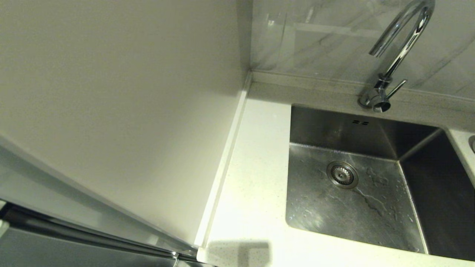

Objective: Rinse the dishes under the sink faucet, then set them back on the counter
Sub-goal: Put a bowl into the sink

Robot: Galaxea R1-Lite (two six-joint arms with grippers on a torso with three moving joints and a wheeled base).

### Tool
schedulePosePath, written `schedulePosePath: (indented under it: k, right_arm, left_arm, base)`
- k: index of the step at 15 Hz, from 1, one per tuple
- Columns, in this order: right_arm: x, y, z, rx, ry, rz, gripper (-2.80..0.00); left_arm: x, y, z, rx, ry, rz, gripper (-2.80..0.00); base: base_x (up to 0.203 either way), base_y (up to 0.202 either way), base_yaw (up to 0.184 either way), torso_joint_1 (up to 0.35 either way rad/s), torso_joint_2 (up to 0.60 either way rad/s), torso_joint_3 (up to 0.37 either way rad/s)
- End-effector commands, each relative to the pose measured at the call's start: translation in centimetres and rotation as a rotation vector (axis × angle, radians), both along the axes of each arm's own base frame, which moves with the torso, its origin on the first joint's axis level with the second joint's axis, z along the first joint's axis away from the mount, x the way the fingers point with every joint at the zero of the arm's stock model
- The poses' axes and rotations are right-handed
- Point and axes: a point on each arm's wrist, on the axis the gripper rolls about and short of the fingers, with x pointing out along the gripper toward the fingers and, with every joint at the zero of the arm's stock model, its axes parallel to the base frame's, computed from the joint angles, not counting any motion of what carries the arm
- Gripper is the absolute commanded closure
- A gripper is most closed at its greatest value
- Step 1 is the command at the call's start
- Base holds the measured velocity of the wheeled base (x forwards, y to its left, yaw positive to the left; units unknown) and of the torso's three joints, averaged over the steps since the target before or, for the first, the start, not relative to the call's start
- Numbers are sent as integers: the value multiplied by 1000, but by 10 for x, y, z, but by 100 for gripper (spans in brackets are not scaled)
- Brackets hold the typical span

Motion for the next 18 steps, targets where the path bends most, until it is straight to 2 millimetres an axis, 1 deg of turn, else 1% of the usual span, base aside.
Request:
schedulePosePath:
  k: [1,3,4,5,6,7,9,10,11,12,13,14,16,18]
  right_arm:
    - [-13,0,33,-4,-117,12,0]
    - [-32,1,70,-10,-184,47,0]
    - [-38,1,89,-12,-176,56,0]
    - [-36,1,108,-12,-129,63,0]
    - [-26,1,130,-11,-69,67,0]
    - [-9,2,153,-9,-7,71,0]
    - [37,2,205,-6,86,77,0]
    - [60,2,232,-3,98,80,0]
    - [82,2,256,1,108,86,0]
    - [101,2,272,4,131,97,0]
    - [115,2,277,-1,192,105,0]
    - [122,0,275,-34,281,93,0]
    - [122,-7,272,-217,387,56,0]
    - [119,-9,285,-329,427,45,0]
  left_arm:
    - [0,0,-1,0,3,0,0]
    - [0,0,-1,0,3,0,0]
    - [0,0,-1,0,3,0,0]
    - [0,0,-1,0,3,0,0]
    - [0,0,-1,0,3,0,0]
    - [0,0,-1,0,3,0,0]
    - [0,0,-1,0,3,0,0]
    - [0,0,-1,0,3,0,0]
    - [0,0,-1,0,3,0,0]
    - [0,0,-1,0,3,0,0]
    - [0,0,-1,0,3,0,0]
    - [0,0,-1,0,3,0,0]
    - [0,0,-1,0,3,0,0]
    - [0,0,-1,0,3,0,0]
  base:
    - [0,0,0,0,0,0]
    - [0,0,0,0,0,0]
    - [0,0,0,0,0,0]
    - [0,0,0,0,0,0]
    - [0,0,0,0,0,0]
    - [0,0,0,0,0,0]
    - [0,0,0,0,0,0]
    - [0,0,0,0,0,0]
    - [0,0,0,0,0,0]
    - [0,0,0,0,0,0]
    - [0,0,0,0,0,0]
    - [0,0,0,0,0,0]
    - [0,0,0,0,0,0]
    - [0,0,0,0,0,0]
